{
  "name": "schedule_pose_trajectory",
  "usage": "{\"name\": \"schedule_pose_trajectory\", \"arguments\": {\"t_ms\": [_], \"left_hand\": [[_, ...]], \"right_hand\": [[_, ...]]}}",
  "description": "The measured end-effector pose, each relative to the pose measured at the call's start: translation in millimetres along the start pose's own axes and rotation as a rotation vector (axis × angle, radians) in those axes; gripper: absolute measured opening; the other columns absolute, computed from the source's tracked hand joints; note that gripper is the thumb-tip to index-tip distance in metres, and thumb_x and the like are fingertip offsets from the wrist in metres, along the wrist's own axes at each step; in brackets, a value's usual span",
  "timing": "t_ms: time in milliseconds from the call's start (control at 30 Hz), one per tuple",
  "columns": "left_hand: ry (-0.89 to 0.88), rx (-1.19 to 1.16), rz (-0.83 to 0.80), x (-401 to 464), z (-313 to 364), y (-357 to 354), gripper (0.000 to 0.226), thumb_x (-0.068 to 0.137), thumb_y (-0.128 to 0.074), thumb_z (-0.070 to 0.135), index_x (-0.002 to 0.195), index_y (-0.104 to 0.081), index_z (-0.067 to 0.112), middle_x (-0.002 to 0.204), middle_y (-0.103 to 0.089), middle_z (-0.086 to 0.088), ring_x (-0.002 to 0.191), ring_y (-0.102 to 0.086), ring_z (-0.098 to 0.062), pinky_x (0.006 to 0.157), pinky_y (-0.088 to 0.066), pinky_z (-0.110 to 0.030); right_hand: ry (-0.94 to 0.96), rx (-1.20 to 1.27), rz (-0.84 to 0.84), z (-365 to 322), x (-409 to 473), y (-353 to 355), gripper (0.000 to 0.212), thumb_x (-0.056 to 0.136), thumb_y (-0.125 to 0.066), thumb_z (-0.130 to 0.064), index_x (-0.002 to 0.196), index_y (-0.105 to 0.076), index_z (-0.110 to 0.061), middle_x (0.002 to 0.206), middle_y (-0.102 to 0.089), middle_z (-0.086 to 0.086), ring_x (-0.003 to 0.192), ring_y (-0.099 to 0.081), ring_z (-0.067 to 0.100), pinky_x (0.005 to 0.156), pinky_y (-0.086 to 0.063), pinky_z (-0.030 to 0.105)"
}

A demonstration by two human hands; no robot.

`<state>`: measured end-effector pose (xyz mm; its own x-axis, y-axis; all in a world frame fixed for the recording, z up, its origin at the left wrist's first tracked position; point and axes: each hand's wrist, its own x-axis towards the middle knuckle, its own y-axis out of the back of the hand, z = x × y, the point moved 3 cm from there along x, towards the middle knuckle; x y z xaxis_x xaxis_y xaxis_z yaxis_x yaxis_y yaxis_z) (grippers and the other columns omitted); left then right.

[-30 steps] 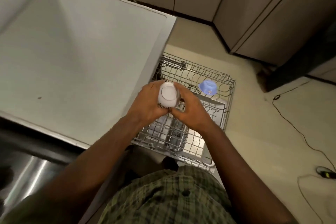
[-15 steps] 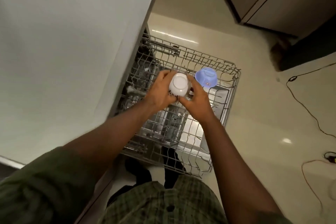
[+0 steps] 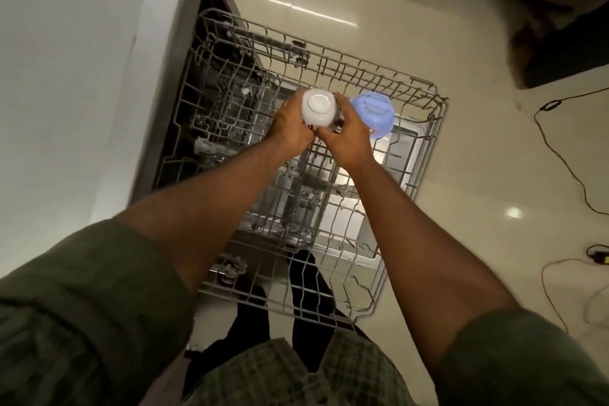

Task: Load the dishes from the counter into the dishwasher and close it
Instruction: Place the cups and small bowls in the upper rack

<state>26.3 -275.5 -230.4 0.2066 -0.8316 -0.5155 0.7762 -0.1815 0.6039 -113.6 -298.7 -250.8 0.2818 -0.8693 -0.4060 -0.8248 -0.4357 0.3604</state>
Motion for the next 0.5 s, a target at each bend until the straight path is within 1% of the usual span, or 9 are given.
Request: {"name": "schedule_pose_trajectory", "arguments": {"t_ms": [67, 133, 167, 233, 300, 367, 400, 433, 500], "left_hand": [[0.009, -0.027, 0.0, 5.2, 0.9, -5.2, 0.06, 0.09, -0.068, 0.001, 0.146, -0.047, 0.006, 0.136, -0.061, -0.015, 0.125, -0.058, -0.032, 0.104, -0.046, -0.036], [0.035, -0.054, 0.016, 8.3, 2.1, -10.2, 0.053, 0.092, -0.065, 0.0, 0.142, -0.05, 0.006, 0.126, -0.064, -0.01, 0.12, -0.061, -0.031, 0.099, -0.047, -0.034], [0.049, -0.066, 0.031, 9.3, 3.1, -12.2, 0.05, 0.093, -0.064, 0.0, 0.141, -0.051, 0.006, 0.122, -0.065, -0.009, 0.118, -0.062, -0.03, 0.097, -0.047, -0.033], [0.066, -0.092, 0.05, 9.7, 6.0, -15.1, 0.048, 0.093, -0.063, 0.0, 0.14, -0.051, 0.005, 0.123, -0.066, -0.012, 0.116, -0.063, -0.031, 0.094, -0.046, -0.031], [0.07, -0.107, 0.041, 7.8, 9.2, -16.3, 0.053, 0.093, -0.064, 0.0, 0.143, -0.047, 0.003, 0.129, -0.064, -0.016, 0.118, -0.062, -0.032, 0.098, -0.048, -0.035], [0.061, -0.114, 0.03, 3.3, 10.6, -15.8, 0.057, 0.092, -0.064, -0.001, 0.146, -0.044, 0.003, 0.132, -0.062, -0.018, 0.12, -0.061, -0.034, 0.101, -0.049, -0.039], [0.054, -0.117, 0.029, -0.3, 10.2, -14.6, 0.059, 0.092, -0.064, -0.001, 0.147, -0.043, 0.003, 0.133, -0.062, -0.018, 0.12, -0.061, -0.034, 0.101, -0.049, -0.039], [0.047, -0.119, 0.03, -4.6, 9.4, -12.9, 0.06, 0.092, -0.065, 0.0, 0.148, -0.042, 0.003, 0.134, -0.062, -0.018, 0.121, -0.061, -0.034, 0.101, -0.049, -0.038], [0.023, -0.131, 0.027, -13.9, 7.1, -10.1, 0.066, 0.093, -0.065, 0.0, 0.153, -0.039, 0.005, 0.138, -0.061, -0.017, 0.124, -0.06, -0.032, 0.101, -0.047, -0.035]], "right_hand": [[-0.01, -0.026, 0.014, 4.0, 4.7, -0.2, 0.057, 0.086, -0.075, -0.004, 0.134, -0.055, -0.027, 0.119, -0.066, -0.017, 0.099, -0.058, -0.021, 0.082, -0.043, 0.001], [-0.016, -0.054, 0.027, 5.3, 7.6, 2.0, 0.058, 0.087, -0.072, -0.004, 0.131, -0.051, -0.036, 0.112, -0.06, -0.031, 0.097, -0.056, -0.025, 0.081, -0.042, -0.001], [-0.025, -0.06, 0.025, 5.2, 8.7, 3.3, 0.057, 0.088, -0.071, -0.005, 0.13, -0.051, -0.036, 0.11, -0.059, -0.033, 0.097, -0.057, -0.025, 0.08, -0.041, -0.001], [-0.054, -0.057, 0.025, 5.7, 9.7, 5.6, 0.053, 0.089, -0.07, -0.005, 0.133, -0.056, -0.031, 0.108, -0.061, -0.029, 0.095, -0.058, -0.02, 0.08, -0.042, 0.001], [-0.058, -0.048, 0.031, 4.3, 7.7, 7.5, 0.053, 0.088, -0.068, -0.002, 0.135, -0.058, -0.024, 0.106, -0.063, -0.024, 0.091, -0.057, -0.017, 0.079, -0.042, 0.003], [-0.048, -0.053, 0.033, 0.6, 3.3, 8.0, 0.055, 0.088, -0.068, 0.0, 0.133, -0.055, -0.029, 0.109, -0.062, -0.025, 0.095, -0.056, -0.02, 0.082, -0.04, 0.001], [-0.051, -0.051, 0.029, -1.5, 0.4, 7.5, 0.057, 0.088, -0.068, 0.001, 0.134, -0.054, -0.03, 0.113, -0.063, -0.023, 0.099, -0.057, -0.017, 0.085, -0.04, 0.001], [-0.057, -0.048, 0.018, -3.8, -2.6, 6.4, 0.057, 0.088, -0.068, 0.001, 0.136, -0.054, -0.027, 0.119, -0.065, -0.018, 0.104, -0.058, -0.011, 0.089, -0.04, 0.003], [-0.08, -0.061, -0.002, -8.0, -8.9, 4.1, 0.065, 0.089, -0.066, 0.001, 0.149, -0.051, -0.017, 0.132, -0.065, -0.003, 0.114, -0.059, 0.007, 0.097, -0.044, 0.015]]}}
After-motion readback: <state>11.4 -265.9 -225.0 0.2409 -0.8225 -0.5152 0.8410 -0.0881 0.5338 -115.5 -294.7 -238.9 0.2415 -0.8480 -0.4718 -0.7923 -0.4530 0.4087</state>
